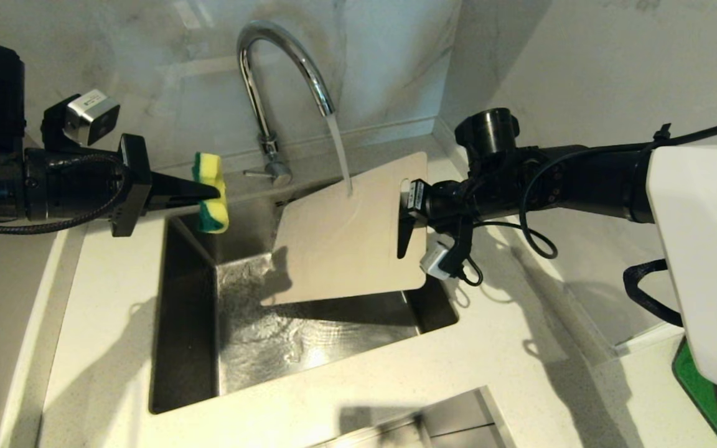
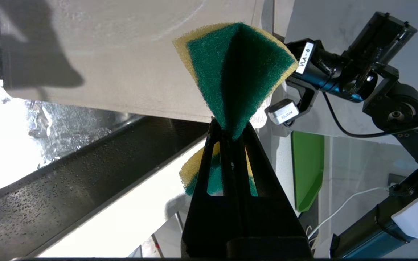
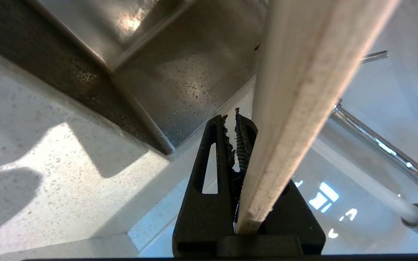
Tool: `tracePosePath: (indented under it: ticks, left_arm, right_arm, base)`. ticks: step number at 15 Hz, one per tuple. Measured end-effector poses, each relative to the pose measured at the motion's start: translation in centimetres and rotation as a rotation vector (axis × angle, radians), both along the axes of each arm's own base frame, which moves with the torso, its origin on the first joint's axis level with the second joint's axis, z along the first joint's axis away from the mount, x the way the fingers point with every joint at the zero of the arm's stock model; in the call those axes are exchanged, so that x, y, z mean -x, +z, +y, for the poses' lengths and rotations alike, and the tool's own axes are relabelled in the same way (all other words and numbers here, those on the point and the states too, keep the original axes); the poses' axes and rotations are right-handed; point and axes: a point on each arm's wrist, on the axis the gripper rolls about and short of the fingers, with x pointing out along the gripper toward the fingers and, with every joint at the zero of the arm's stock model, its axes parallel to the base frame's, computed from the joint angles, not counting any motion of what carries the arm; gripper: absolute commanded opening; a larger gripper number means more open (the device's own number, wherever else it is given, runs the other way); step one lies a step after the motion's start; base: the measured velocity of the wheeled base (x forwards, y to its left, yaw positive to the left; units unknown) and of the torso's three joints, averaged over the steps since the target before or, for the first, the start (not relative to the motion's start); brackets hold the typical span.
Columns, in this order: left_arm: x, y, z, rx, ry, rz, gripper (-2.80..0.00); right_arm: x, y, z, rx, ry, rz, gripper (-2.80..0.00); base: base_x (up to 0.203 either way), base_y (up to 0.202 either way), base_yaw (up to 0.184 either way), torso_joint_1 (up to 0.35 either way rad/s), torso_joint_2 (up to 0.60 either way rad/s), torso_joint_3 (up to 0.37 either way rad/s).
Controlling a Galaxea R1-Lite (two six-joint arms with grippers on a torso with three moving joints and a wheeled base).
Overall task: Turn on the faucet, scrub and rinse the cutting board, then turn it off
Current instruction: Scrub the cutting board underwater
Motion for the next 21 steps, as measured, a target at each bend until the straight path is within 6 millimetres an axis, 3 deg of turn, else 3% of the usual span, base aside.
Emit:
tracePosePath:
  ticks: [11, 21]
  left_arm:
    - [-0.2, -0.3, -0.1, -0.002, 0.001, 0.012, -2.8]
    - [-0.2, -1.0, -1.1, -0.001, -0.029, 0.044, -2.8]
  right_arm:
    - [1.1, 0.3, 1.8, -0.013, 0.042, 0.015, -2.8]
    - [4.8, 1.7, 3.7, -0.026, 0.099, 0.042, -2.8]
  base:
    - [0.0, 0.0, 0.0, 0.0, 0.0, 0.0]
    - [0.0, 0.0, 0.0, 0.0, 0.0, 0.0]
